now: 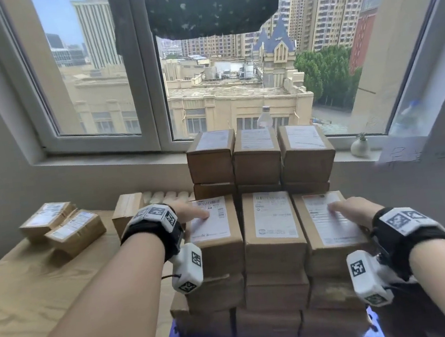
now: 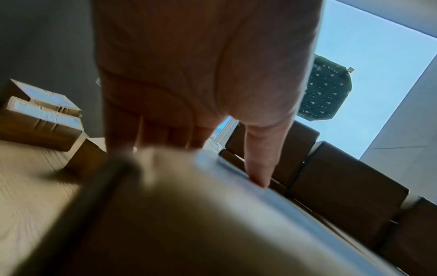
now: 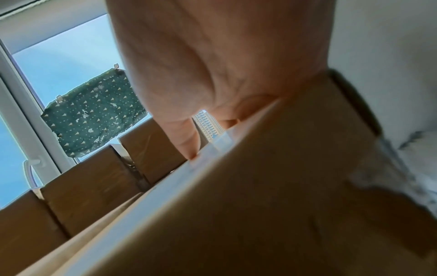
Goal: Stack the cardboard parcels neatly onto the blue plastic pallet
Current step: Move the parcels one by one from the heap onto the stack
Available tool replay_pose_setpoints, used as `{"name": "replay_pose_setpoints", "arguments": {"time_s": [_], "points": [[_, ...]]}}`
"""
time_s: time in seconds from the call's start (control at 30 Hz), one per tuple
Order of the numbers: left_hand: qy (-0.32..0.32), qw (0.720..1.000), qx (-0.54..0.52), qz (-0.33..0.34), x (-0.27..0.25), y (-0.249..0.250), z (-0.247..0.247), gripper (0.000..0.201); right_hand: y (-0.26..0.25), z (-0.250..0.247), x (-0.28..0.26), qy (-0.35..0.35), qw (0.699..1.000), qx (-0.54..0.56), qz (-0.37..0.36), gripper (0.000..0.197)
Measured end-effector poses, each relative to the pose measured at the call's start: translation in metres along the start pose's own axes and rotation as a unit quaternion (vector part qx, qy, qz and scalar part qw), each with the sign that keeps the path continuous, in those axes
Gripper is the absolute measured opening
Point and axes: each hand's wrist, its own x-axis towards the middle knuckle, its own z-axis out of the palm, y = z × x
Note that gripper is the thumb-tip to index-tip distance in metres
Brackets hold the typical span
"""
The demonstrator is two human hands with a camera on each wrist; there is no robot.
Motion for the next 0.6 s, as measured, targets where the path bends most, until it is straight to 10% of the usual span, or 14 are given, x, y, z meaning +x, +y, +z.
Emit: {"name": "replay_pose_setpoints", "arguments": {"time_s": [0.37, 0.6], "points": [[-0.040, 0.987, -0.150, -0.037, -0.010, -0.012, 0.011, 0.081, 0.032, 0.015, -0.003, -0.051, 0.961, 0.267, 0.045, 0.060], [-0.042, 0.977, -0.206, -0.036, 0.006, -0.017, 0.020, 0.052, 0.026, 0.008, -0.022, -0.056, 0.969, 0.238, 0.033, 0.053]]}}
